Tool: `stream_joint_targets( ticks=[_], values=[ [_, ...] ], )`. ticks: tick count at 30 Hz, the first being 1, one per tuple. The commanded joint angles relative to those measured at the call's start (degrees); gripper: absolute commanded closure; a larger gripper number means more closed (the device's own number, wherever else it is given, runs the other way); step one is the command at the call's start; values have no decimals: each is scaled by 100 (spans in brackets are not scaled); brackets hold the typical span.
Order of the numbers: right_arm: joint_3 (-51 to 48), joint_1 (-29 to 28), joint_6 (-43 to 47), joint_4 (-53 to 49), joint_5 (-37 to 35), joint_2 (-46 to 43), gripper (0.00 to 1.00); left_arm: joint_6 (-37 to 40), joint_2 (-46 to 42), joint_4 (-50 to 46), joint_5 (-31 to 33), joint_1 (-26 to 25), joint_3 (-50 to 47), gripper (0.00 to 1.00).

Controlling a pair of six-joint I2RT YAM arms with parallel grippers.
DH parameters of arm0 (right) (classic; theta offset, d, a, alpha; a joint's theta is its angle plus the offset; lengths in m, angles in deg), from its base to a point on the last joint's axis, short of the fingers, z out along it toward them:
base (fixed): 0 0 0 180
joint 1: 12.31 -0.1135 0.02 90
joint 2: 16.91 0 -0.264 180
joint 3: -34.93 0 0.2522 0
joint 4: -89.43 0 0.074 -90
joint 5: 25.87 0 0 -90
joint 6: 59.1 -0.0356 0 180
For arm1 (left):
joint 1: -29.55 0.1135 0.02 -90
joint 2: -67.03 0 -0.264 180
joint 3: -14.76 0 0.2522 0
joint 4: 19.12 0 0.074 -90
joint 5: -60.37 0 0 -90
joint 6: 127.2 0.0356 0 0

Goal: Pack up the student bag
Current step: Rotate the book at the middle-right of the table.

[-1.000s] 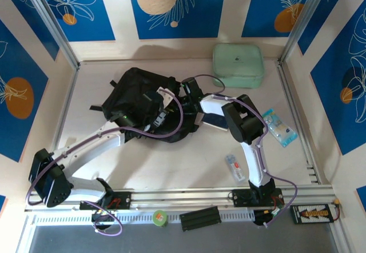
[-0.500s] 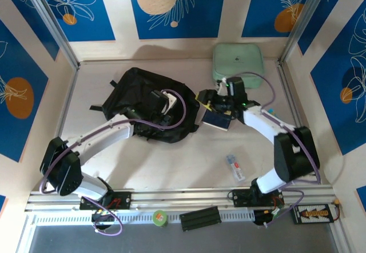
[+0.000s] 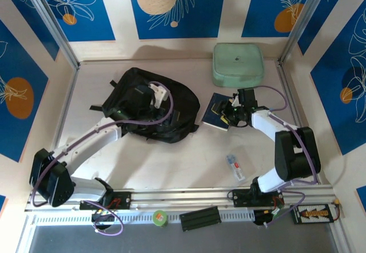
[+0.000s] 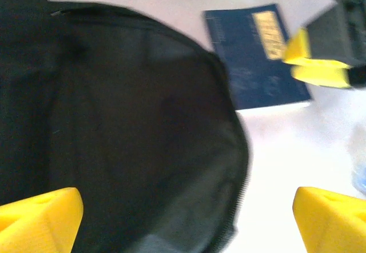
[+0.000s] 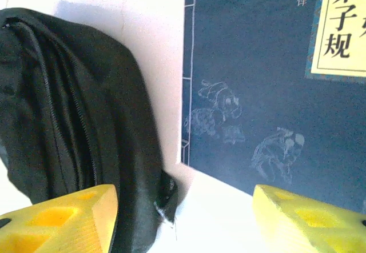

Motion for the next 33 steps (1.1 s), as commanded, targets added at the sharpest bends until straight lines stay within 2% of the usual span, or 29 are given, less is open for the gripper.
stream_joint_targets(
  ticks=[1,4,8,10,16,24,27,33],
  values=[
    [206,-78,-131,-66,-64,341,36,-1065,441,-91,52,521,-178,8],
    [317,-177,-158,-36,-53,577,37,-1388,855,11,-31,668,-265,12],
    [319,-243,-77,-174,15,763,39,-1357,1285,-48,1242,798,-375,13],
    [218,-254,-29,-231,16,802,39,-1360,1483,-80,1656,947,-417,12],
    [-82,-351,57,-599,-124,757,40,-1075,2065,-5,1728,1498,-254,11],
    [-573,-522,-19,-958,15,291,40,-396,2299,-58,1509,2331,196,10],
    [-529,-504,24,-1126,-55,34,40,-140,2048,-323,1332,2345,415,10],
    [105,-400,225,-1289,-614,-292,37,-428,1235,-459,264,2193,369,6]
  ],
)
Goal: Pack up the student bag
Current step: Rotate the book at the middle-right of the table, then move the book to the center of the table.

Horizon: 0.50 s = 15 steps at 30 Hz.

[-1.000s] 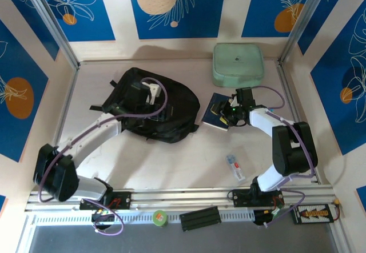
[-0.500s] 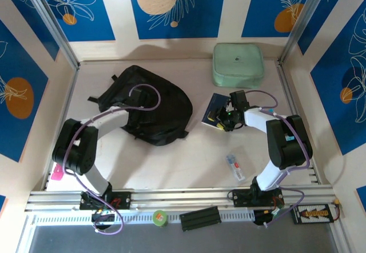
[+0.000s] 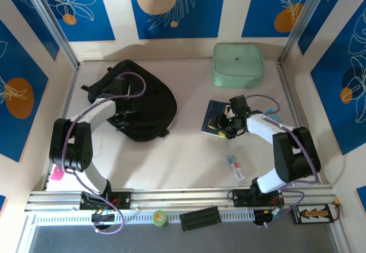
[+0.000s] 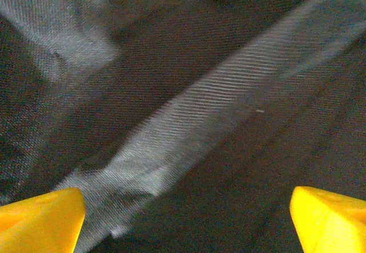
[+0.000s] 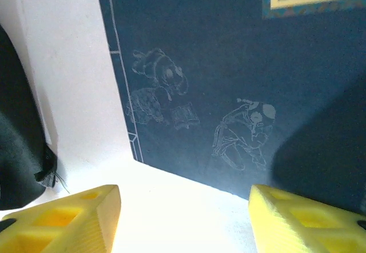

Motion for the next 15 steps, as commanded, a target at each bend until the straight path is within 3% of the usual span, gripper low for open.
stream_joint_targets(
  ticks=[1,8,15],
  values=[
    [530,108,209,-271,-432,-20,37,-118,-643,-161,-764,-162,22,6],
    [1840,76,744,-932,-314,1208,34,-503,-1589,-95,-1216,-768,-197,1],
    [2242,-135,928,-1054,-342,1936,34,-893,-1748,25,-1418,-1401,-198,0]
  ],
)
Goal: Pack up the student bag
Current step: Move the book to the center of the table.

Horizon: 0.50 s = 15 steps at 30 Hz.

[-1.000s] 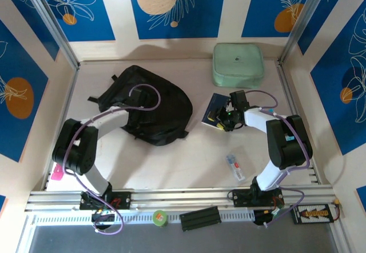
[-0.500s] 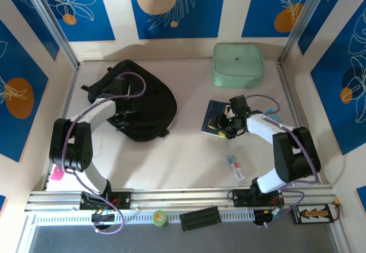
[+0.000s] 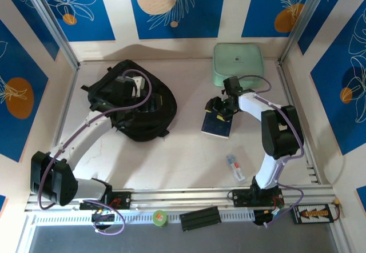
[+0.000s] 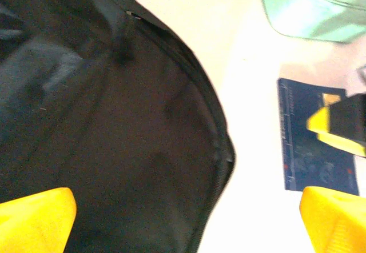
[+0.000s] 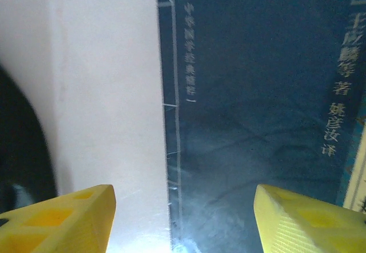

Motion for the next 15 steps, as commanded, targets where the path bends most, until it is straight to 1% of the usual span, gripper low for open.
stream_joint_targets(
  ticks=[1,7,9,12,15],
  values=[
    [101,-175,212,-371,-5,155,34,-296,22,83,-233,-276,-58,0],
    [-489,-624,17,-148,191,65,34,-709,385,439,-266,-665,-114,0],
    [-718,-796,-79,-38,353,-4,34,-809,529,530,-297,-756,-114,0],
    [-963,-1134,-232,4,730,-95,34,-751,708,447,-472,-830,20,1],
    [-1157,-1513,-307,62,826,-365,35,-554,715,188,-437,-835,171,1]
  ],
)
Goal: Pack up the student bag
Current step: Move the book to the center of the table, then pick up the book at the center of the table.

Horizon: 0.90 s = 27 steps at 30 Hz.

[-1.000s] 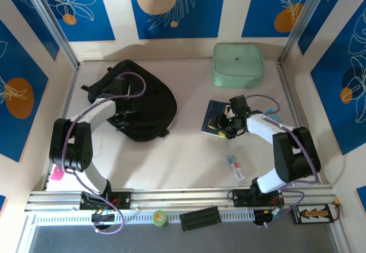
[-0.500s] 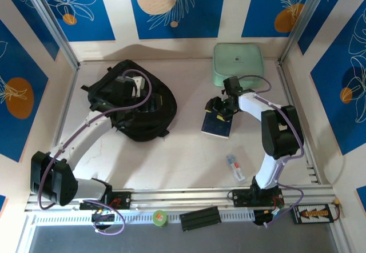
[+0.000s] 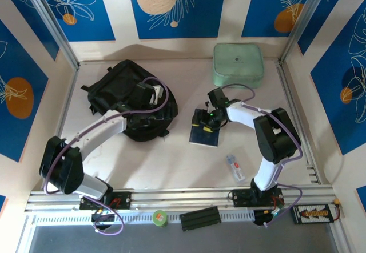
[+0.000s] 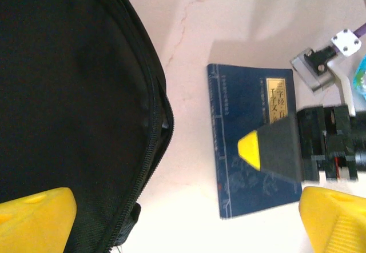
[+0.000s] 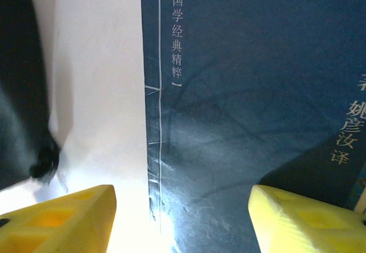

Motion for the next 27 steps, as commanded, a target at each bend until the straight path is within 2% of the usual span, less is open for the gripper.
stream_joint_targets(
  ticks=[1,6,11,16,22,27],
  values=[
    [-396,-396,-207,-406,373,-179,35,122,-43,-175,-133,-45,232,0],
    [-573,-163,-427,-219,187,-1220,35,-96,-50,4,-290,-161,72,1],
    [-818,320,-371,-299,-239,-1959,34,-552,69,352,-304,-572,-140,3],
    [-851,538,-65,-852,-659,-1779,44,-1048,273,557,-86,-1112,-259,6],
    [-996,529,-71,-838,-898,-1449,50,-1680,647,775,337,-1617,-358,10],
    [-988,510,-28,-790,-943,-1131,56,-2098,1095,681,378,-1689,-272,29]
  ],
)
